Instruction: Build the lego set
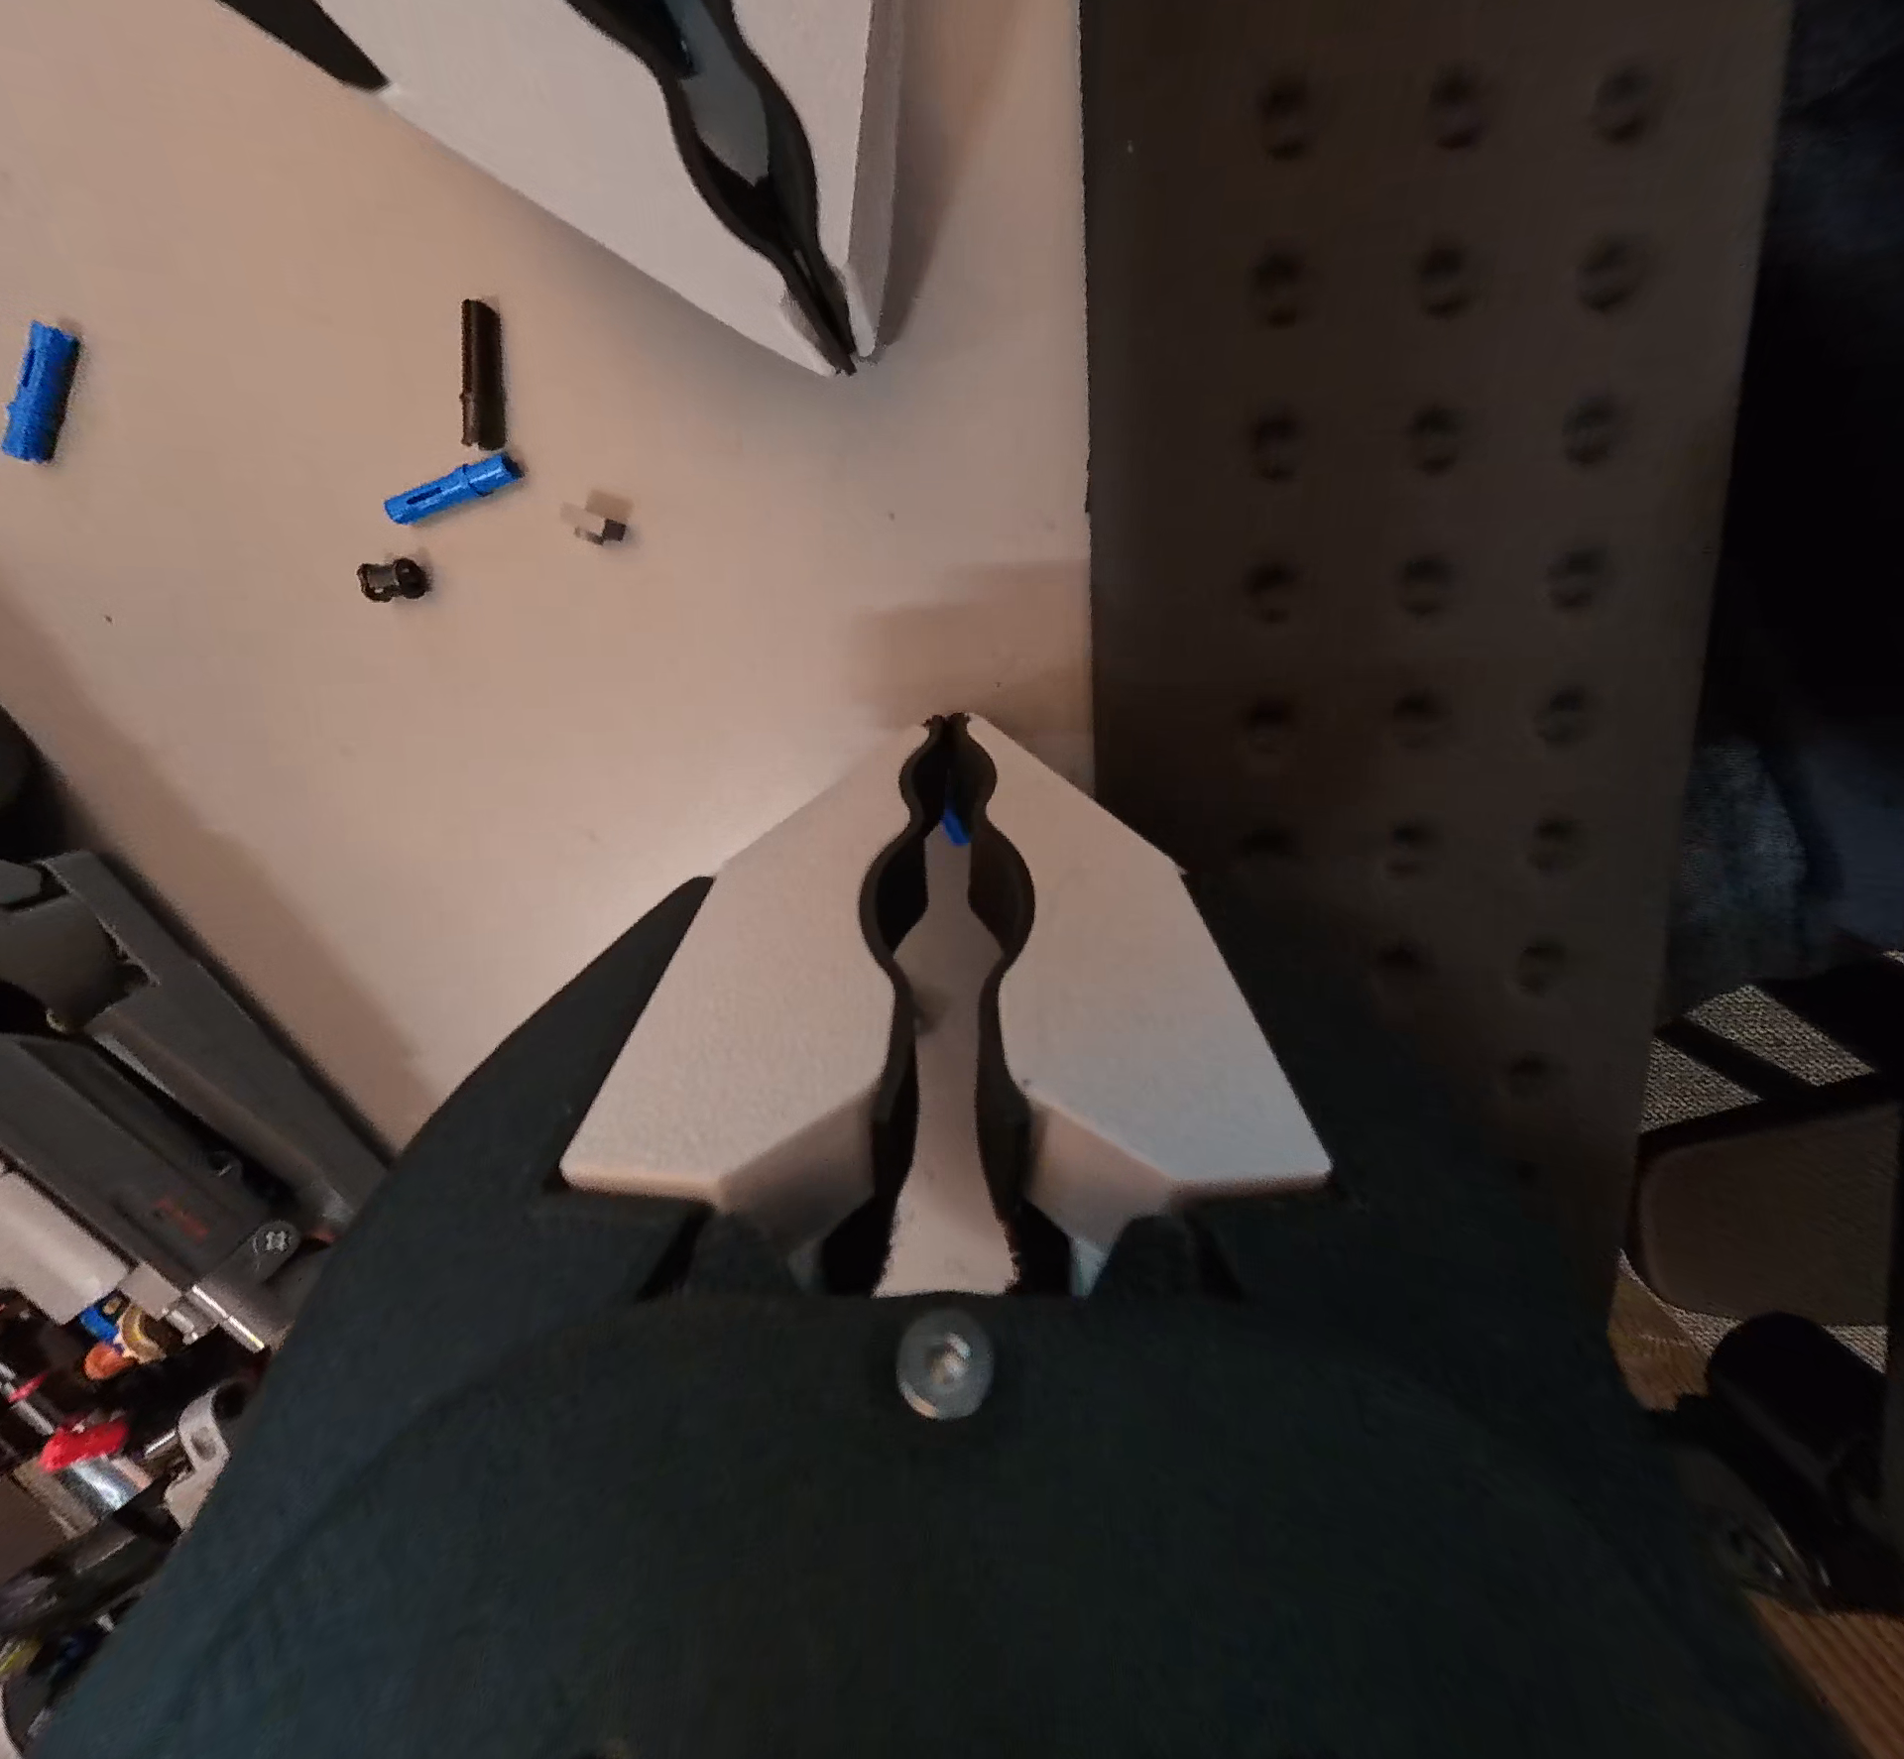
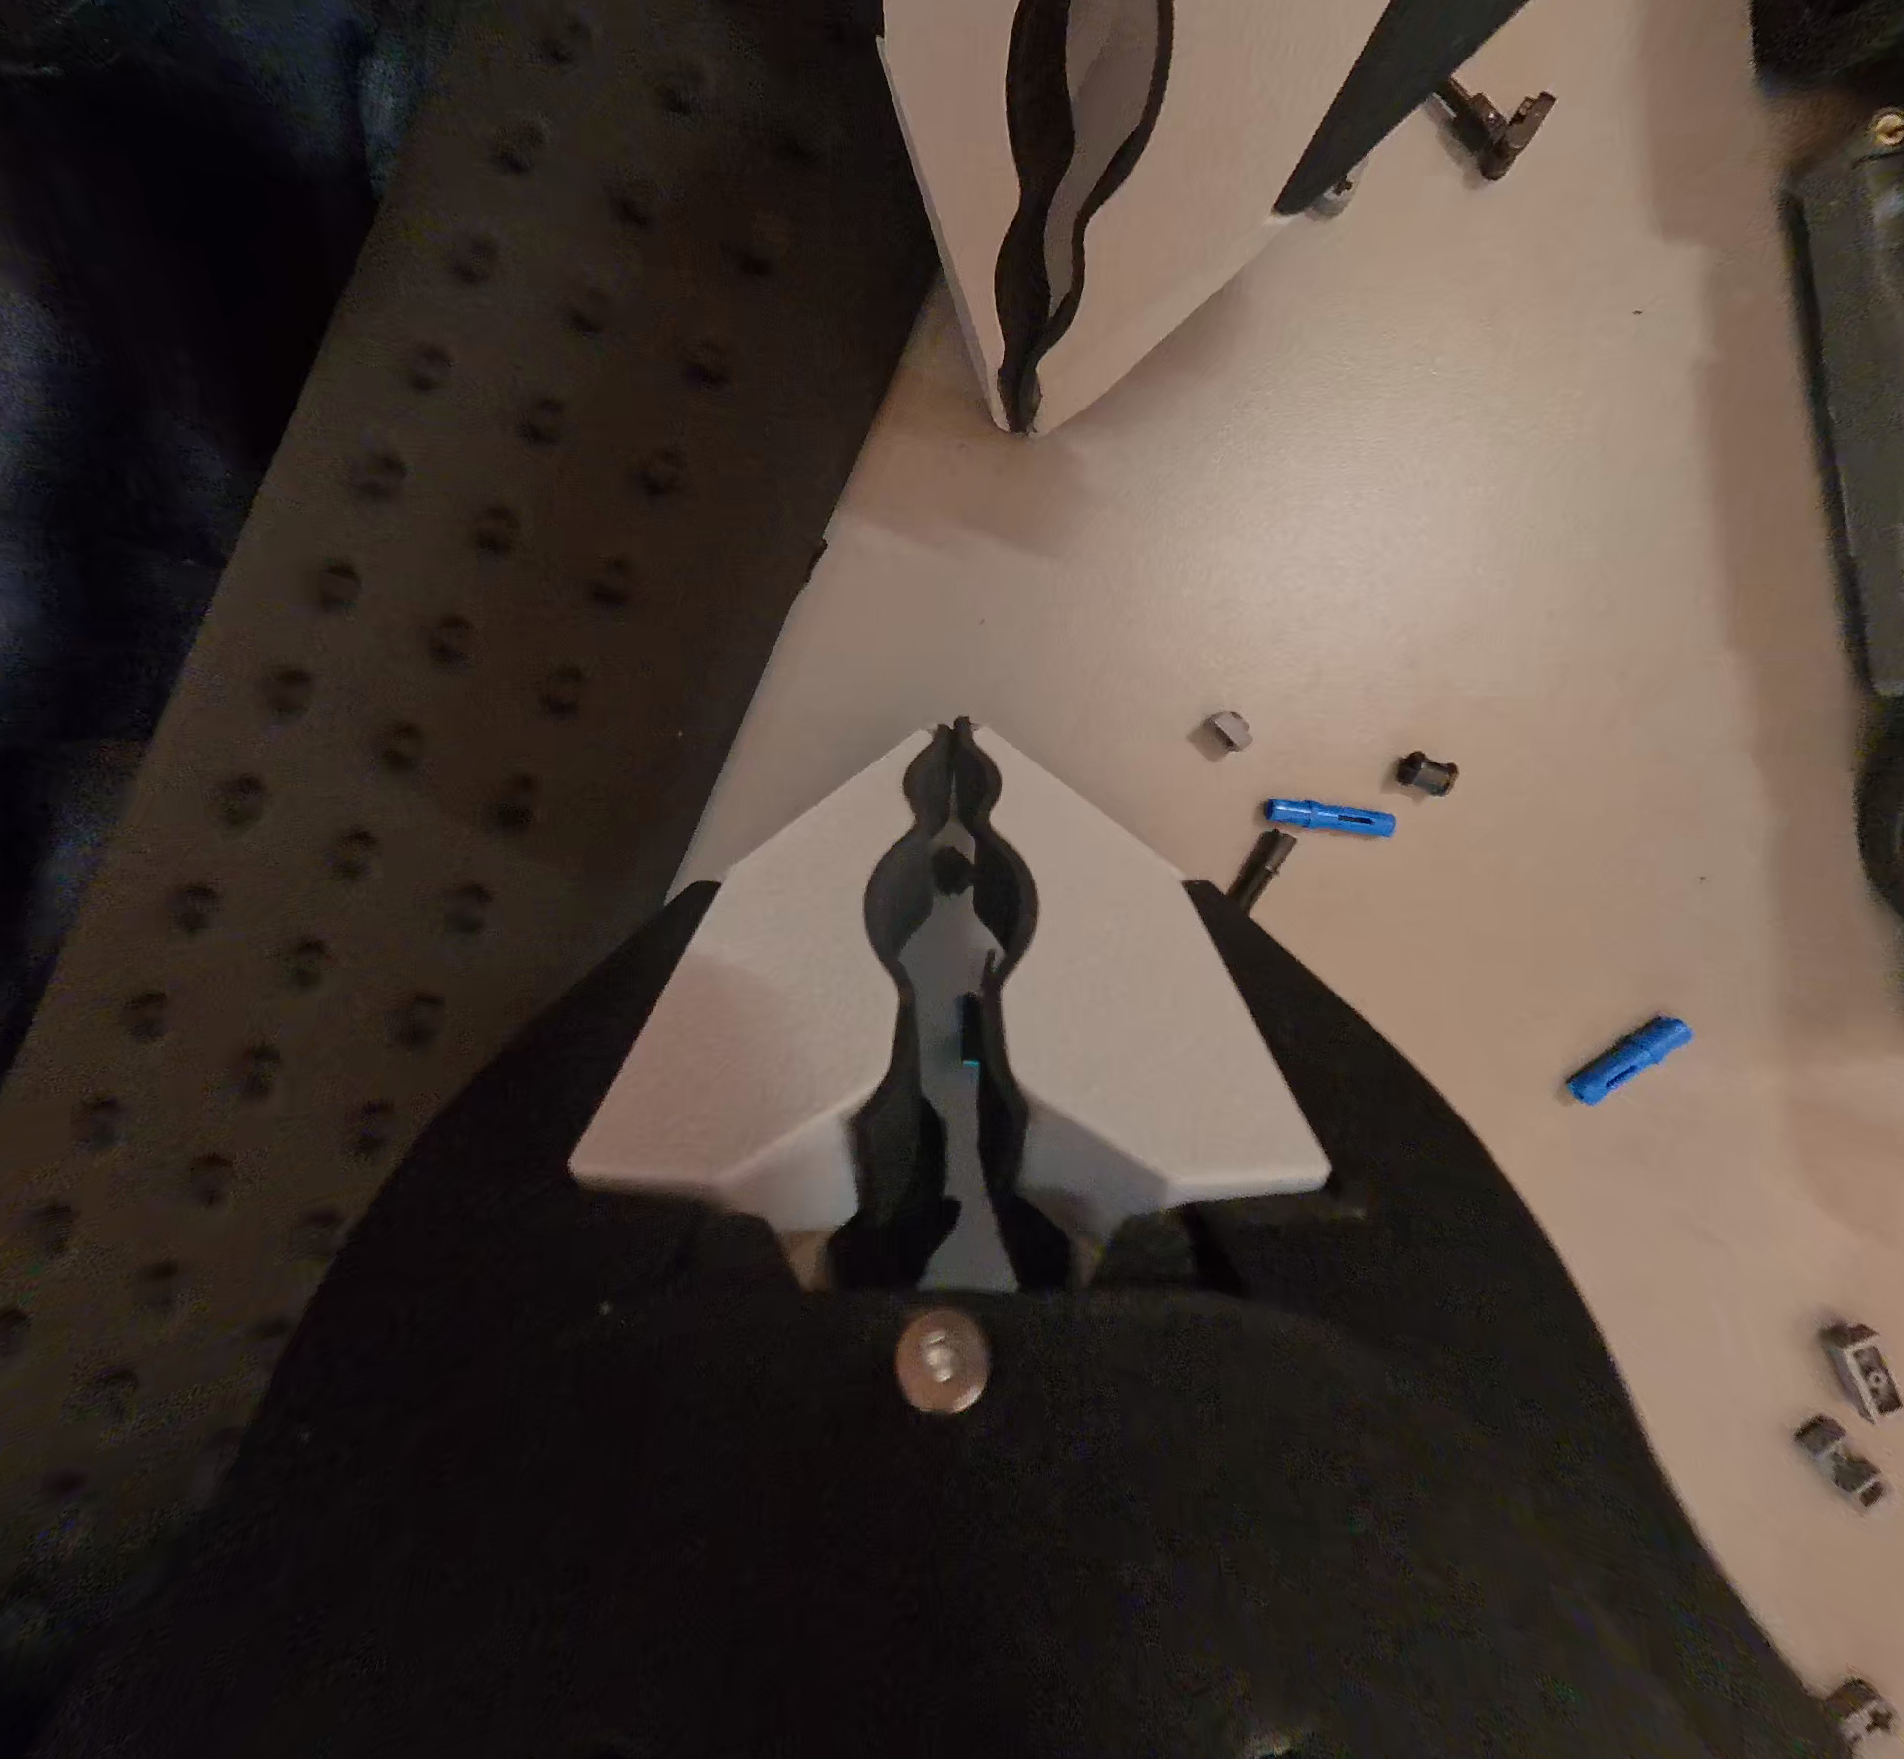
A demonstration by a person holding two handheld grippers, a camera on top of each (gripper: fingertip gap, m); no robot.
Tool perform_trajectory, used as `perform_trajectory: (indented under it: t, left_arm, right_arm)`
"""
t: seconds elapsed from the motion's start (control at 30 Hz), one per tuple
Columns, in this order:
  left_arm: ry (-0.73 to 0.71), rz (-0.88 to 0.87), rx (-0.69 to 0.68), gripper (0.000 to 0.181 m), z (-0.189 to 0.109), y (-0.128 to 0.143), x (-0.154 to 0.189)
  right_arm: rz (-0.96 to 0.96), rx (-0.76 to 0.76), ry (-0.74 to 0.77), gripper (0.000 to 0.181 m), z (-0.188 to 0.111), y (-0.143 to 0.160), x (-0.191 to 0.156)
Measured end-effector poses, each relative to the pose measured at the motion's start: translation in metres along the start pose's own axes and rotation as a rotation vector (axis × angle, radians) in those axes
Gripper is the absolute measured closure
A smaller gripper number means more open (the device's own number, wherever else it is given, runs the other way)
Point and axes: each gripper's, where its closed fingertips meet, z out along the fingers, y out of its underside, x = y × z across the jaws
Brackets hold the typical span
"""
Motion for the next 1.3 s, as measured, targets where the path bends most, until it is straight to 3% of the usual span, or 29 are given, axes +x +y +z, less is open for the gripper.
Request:
perform_trajectory:
  t: [0.57,0.83,1.03,1.17,1.3]
  left_arm:
    - [-0.04,-0.009,0.025,0.181,0.006,-0.014,-0.017]
    - [-0.08,-0.042,0.109,0.181,0.008,-0.037,-0.038]
    - [-0.113,-0.124,0.102,0.158,-0.006,-0.02,-0.044]
    - [-0.185,-0.159,0.1,0.157,-0.036,-0.002,-0.043]
    - [-0.241,-0.268,0.012,0.146,-0.062,0.04,-0.038]
  right_arm:
    - [0.04,0.015,0.061,0.181,-0.021,0.016,0.01]
    - [0.113,0.007,0.116,0.175,-0.042,0.046,0.021]
    - [0.135,0.002,0.136,0.17,-0.046,0.055,0.024]
    - [0.133,0.0,0.137,0.17,-0.045,0.055,0.023]
    - [0.134,-0.009,0.13,0.169,-0.04,0.056,0.022]
